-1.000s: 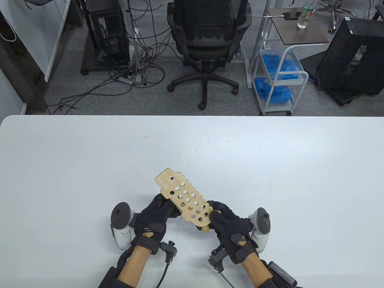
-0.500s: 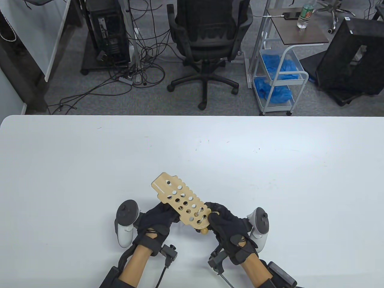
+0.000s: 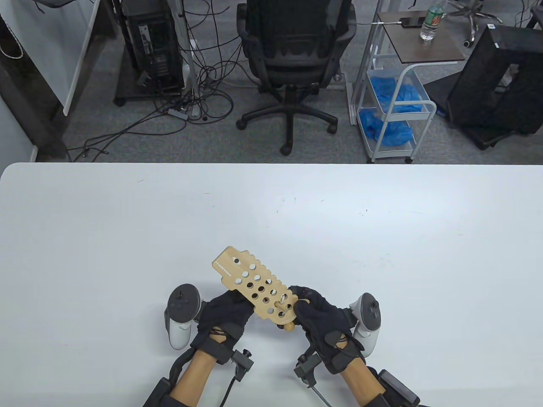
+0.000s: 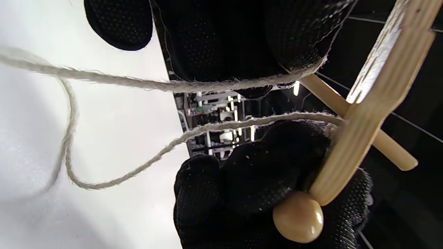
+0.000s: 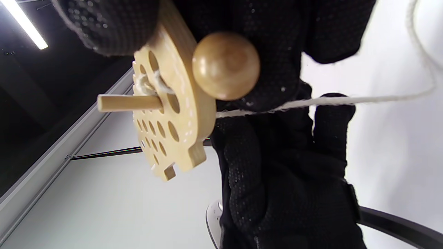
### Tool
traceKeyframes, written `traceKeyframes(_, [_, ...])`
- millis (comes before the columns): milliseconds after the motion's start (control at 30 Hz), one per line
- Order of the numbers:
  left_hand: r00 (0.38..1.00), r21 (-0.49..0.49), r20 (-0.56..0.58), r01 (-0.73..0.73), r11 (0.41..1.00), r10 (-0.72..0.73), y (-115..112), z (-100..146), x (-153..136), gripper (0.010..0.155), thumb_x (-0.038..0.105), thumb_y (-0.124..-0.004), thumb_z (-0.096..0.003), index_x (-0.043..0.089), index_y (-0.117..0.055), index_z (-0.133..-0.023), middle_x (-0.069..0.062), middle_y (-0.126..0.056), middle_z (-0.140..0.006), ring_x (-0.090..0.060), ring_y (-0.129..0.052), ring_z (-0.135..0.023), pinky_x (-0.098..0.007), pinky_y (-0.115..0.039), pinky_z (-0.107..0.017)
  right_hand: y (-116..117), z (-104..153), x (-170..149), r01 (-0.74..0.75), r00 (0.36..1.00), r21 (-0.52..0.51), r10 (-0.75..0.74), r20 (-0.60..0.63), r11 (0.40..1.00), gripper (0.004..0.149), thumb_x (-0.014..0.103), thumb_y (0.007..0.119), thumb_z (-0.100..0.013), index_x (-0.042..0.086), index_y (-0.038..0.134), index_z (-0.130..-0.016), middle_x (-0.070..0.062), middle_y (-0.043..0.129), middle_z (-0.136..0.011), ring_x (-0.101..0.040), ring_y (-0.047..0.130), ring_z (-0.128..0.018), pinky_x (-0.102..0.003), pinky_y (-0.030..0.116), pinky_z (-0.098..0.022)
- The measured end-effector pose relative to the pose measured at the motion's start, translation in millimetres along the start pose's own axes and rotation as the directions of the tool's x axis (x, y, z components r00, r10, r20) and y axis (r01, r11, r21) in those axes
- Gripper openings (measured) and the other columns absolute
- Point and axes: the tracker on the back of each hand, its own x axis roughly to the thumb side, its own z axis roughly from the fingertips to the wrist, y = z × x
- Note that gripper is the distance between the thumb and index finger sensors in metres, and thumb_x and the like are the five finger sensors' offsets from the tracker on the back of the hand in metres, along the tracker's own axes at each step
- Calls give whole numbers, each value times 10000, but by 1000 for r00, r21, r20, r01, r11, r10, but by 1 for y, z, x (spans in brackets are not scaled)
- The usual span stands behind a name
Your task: Remove rope from all holes on crocodile lacing toy
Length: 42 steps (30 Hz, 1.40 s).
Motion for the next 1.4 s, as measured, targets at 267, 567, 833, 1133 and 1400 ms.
traceKeyframes(267, [997, -67, 54, -43, 997, 47, -9, -1, 5, 416, 365, -824, -498, 403, -855, -911, 47, -948, -880, -193, -897, -781, -569, -709, -669, -2, 0, 0, -30, 1000, -14, 30, -9, 999, 479, 327, 800, -411, 99, 765, -831, -156, 952, -669, -359, 989, -497, -617, 745, -484])
traceKeyframes(567, [965, -192, 62, -240, 952, 255, -19, -2, 1, 598, 363, -663, -553, 393, -533, -1135, 2, -779, -1124, -278, -725, -1012, -627, -627, -717, -15, 2, 4, 0, 1000, -116, 2, 13, 993, 471, 328, 795, -417, 120, 755, -838, -142, 941, -695, -356, 978, -532, -613, 733, -512])
traceKeyframes(833, [977, -190, 52, -195, 962, 208, -21, -1, 0, 735, 437, -726, -545, 358, -355, -1175, 67, -781, -1098, -270, -709, -1018, -631, -605, -732, -11, 3, 13, -306, 944, -135, 318, 83, 943, 472, 331, 807, -394, 140, 765, -824, -128, 953, -709, -364, 985, -544, -621, 736, -511])
traceKeyframes(1133, [984, -167, -16, -178, 970, 178, -14, -2, -4, 758, 476, -729, -536, 298, -364, -1175, 44, -826, -1055, -282, -724, -1008, -638, -610, -718, -4, 5, 22, -461, 870, -154, 479, 120, 874, 479, 289, 852, -380, 121, 782, -823, -165, 959, -711, -394, 988, -537, -641, 732, -506])
traceKeyframes(1400, [996, -145, -85, 9, 989, -21, -21, 1, -4, 906, 623, -733, -500, 195, -318, -1183, -69, -720, -1126, -361, -651, -1026, -666, -591, -697, 0, 13, 42, -646, 677, -321, 714, 179, 693, 469, 305, 844, -383, 100, 801, -802, -170, 981, -644, -365, 1010, -448, -597, 782, -455])
